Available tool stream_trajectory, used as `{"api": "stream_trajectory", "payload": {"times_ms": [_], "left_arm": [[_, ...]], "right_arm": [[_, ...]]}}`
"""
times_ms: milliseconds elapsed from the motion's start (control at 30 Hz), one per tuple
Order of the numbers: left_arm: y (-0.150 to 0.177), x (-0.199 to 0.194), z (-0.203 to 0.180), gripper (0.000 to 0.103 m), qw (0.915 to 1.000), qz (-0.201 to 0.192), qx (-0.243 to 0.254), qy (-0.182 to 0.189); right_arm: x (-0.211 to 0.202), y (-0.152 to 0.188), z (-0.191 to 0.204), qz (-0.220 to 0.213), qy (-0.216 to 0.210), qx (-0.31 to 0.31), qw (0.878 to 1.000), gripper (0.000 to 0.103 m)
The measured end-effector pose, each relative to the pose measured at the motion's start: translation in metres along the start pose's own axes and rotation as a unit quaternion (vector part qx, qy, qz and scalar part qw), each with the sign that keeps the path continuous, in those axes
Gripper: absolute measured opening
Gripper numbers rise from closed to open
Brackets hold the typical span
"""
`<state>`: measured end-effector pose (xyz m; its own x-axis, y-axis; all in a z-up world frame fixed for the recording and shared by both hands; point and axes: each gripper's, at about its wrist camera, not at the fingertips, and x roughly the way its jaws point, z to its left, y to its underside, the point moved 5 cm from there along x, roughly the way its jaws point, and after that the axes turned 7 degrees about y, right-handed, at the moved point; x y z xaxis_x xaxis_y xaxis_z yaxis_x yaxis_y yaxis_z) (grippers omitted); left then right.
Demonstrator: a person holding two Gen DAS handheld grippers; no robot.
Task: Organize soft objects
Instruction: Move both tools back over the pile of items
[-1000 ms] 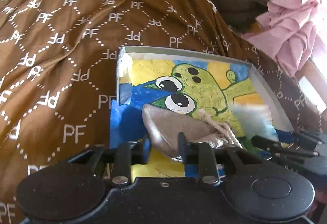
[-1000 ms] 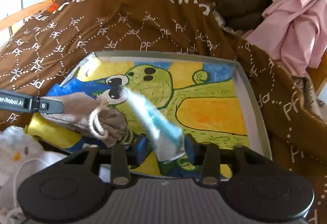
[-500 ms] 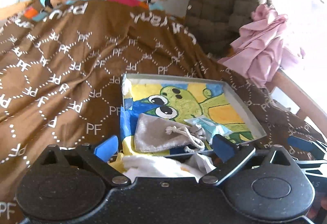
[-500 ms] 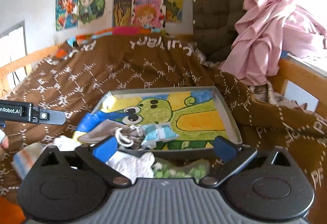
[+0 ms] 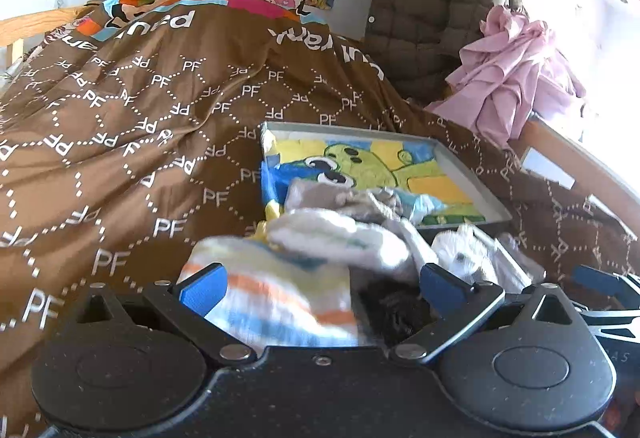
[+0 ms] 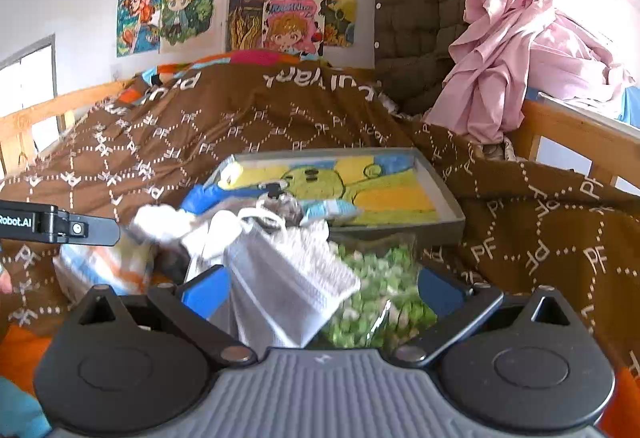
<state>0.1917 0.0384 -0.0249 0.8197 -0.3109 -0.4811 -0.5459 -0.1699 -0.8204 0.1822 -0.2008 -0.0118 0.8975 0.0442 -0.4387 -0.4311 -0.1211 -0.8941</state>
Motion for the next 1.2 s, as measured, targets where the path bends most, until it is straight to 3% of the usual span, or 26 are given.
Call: {"api": "stream_trajectory", "payload": {"times_ms": [600,1033,1200], "left_arm": [[0.063,-0.012,-0.009,0.102,0.9985,0.054,0.004,-0.011],[0.080,-0.004,-0.024,0.102,0.9958,0.085,0.034,0.012],[0.082,-0.004,-0.029,0.102,0.9949,0.088,0.029,0.038]], "right_arm": [[-0.010,0.030,-0.003,0.025,0.000,0.002,1.000,0.103],[-0.012,0.042,0.009,0.004,0.000,-0.054,0.999,0.103],[-0.012,0.042,0.011,-0.001,-0.001,-0.057,0.998,0.103]]}}
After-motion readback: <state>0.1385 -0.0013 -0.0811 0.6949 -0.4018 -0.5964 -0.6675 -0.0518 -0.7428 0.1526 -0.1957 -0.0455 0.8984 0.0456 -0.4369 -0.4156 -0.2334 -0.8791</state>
